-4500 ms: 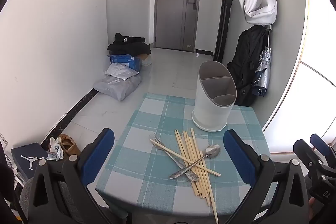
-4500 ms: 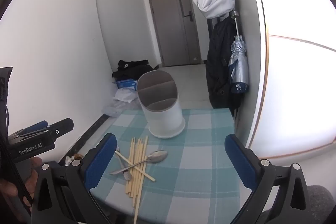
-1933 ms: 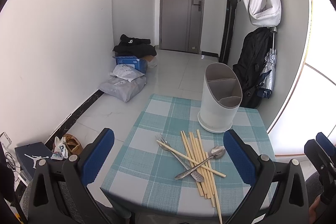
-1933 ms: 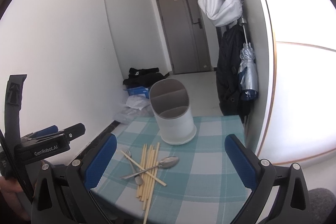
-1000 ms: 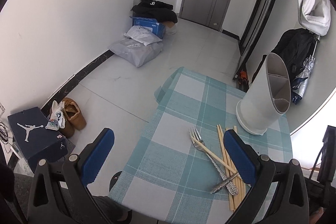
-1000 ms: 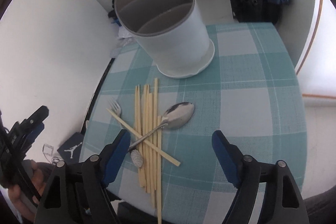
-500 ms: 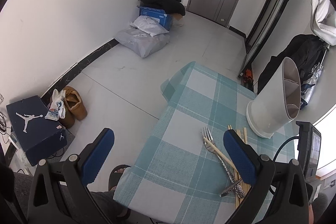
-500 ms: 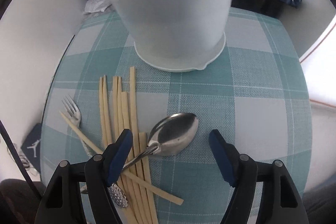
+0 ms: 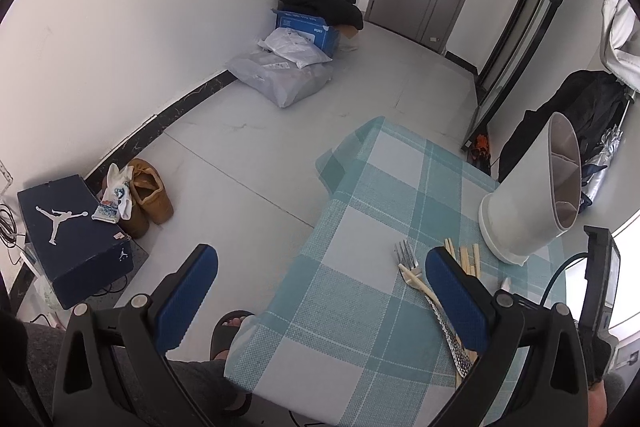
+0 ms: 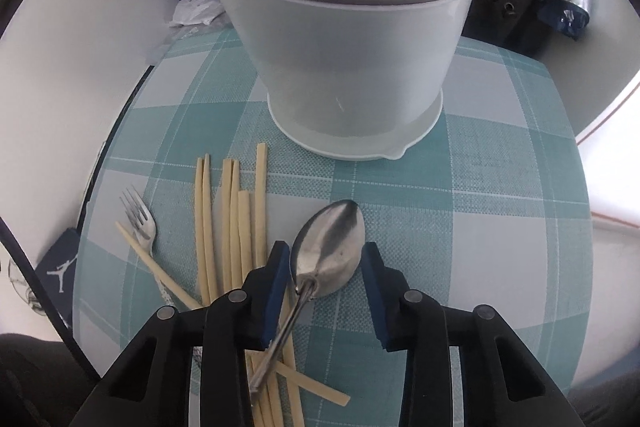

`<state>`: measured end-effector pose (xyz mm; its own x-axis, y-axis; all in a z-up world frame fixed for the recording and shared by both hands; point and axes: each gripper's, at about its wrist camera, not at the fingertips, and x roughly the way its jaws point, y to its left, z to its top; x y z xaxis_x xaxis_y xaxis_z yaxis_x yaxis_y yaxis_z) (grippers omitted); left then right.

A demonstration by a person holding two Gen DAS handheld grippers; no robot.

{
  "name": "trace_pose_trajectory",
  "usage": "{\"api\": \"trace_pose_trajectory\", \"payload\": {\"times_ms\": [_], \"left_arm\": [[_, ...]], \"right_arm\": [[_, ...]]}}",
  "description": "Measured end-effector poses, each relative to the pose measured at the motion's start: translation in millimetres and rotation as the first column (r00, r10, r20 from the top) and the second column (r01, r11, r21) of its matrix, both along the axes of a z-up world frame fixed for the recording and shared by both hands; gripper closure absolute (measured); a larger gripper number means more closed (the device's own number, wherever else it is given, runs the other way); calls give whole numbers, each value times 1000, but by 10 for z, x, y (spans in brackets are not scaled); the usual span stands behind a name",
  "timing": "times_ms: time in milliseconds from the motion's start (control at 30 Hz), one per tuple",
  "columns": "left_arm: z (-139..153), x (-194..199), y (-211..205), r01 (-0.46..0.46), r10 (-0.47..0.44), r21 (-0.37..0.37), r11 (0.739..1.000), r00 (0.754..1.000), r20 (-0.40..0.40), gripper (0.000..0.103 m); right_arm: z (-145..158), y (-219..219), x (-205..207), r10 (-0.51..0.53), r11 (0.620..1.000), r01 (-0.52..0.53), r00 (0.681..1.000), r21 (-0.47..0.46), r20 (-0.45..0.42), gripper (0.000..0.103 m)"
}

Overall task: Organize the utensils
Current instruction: 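Lower the right gripper onto the silver spoon and close on its neck, then lift the spoon with the right gripper while the left gripper approaches the fork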

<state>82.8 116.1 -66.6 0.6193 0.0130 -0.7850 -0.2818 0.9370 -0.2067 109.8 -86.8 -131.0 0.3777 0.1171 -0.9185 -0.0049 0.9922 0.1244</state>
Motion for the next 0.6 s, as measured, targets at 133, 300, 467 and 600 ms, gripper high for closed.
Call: {"api": "trace_pose_trajectory", "payload": {"times_ms": [133,300,467,600], "left_arm": [[-8,-8,-3,-1,1,11,1000,1000,-2,1],[-15,-19,-8,-5,5,18,1000,1000,-8,1],[-18,-23,-8,-7,7,17,1000,1000,-9,1],[-21,-17,-14,-4,4,14,1000,1000,-11,1]], "right_arm": [[11,-111,71,11,1000,-11,1000,10,-15,99],[29,-250,76,56,997,-55,998,54,-17,100],[75,-264,12,173,985,-173,985,12,-25,96],[128,-402,-11,150,989,-150,989,-3,-13,71]]}}
